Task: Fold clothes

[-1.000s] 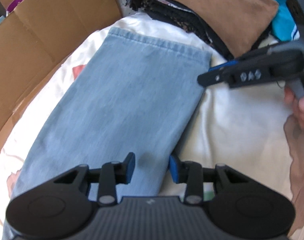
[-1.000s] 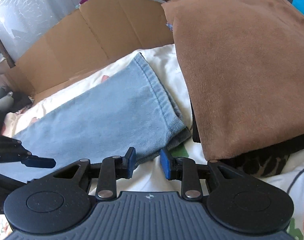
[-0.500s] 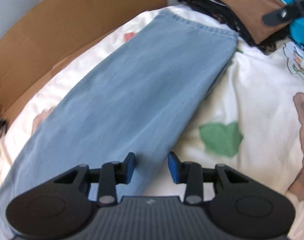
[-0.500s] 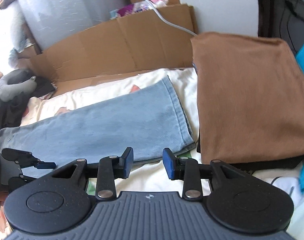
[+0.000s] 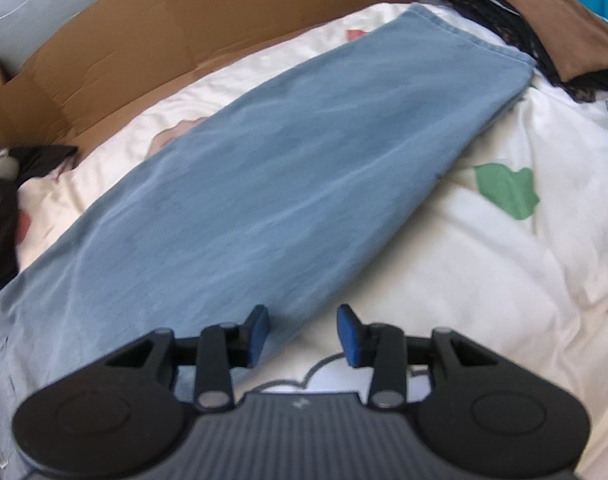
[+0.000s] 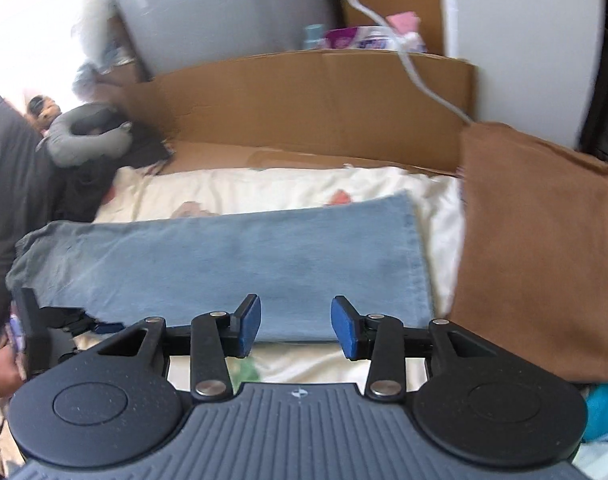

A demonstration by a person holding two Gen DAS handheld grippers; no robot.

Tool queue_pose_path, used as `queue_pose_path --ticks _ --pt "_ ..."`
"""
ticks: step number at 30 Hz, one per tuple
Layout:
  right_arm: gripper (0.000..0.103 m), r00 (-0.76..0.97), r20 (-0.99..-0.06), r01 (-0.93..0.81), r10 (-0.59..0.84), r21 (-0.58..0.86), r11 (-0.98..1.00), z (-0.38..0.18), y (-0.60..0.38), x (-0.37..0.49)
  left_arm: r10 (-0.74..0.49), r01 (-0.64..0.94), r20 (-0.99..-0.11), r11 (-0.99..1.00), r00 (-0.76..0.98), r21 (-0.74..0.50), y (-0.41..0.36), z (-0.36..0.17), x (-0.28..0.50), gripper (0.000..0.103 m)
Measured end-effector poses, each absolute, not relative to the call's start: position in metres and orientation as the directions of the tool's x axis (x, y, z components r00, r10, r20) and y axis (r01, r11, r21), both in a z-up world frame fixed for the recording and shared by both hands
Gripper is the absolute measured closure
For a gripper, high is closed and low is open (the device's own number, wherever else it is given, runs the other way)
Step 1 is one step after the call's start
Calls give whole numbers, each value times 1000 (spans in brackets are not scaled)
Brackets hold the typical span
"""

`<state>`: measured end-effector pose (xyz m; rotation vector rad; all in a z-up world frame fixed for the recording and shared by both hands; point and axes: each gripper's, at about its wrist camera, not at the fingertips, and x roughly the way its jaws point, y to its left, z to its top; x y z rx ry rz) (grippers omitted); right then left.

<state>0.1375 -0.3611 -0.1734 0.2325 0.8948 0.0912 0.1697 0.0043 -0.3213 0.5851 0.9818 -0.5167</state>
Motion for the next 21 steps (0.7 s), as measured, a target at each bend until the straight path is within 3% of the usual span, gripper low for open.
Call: queue_pose_path --ticks 6,10,12,14,17,21 --pt "55 595 -768 1 236 294 956 -157 -328 168 -99 604 -873 759 478 245 25 -331 175 53" --pt "54 621 -771 -44 137 140 989 -162 -289 178 -73 573 -872 779 484 253 32 -330 177 46" --pt "52 619 -777 -21 116 132 991 -171 -272 179 -65 579 -867 769 493 272 31 -331 176 46" --pt "51 583 -803 44 126 186 982 -183 -255 184 -52 573 -864 768 500 286 28 -334 176 43" --pt "51 639 -747 59 184 286 956 -191 -227 173 -34 540 -874 798 484 268 24 -338 179 41" --pt "50 618 -757 123 211 359 925 -218 -211 154 -35 534 -873 803 486 265 21 -336 179 41"
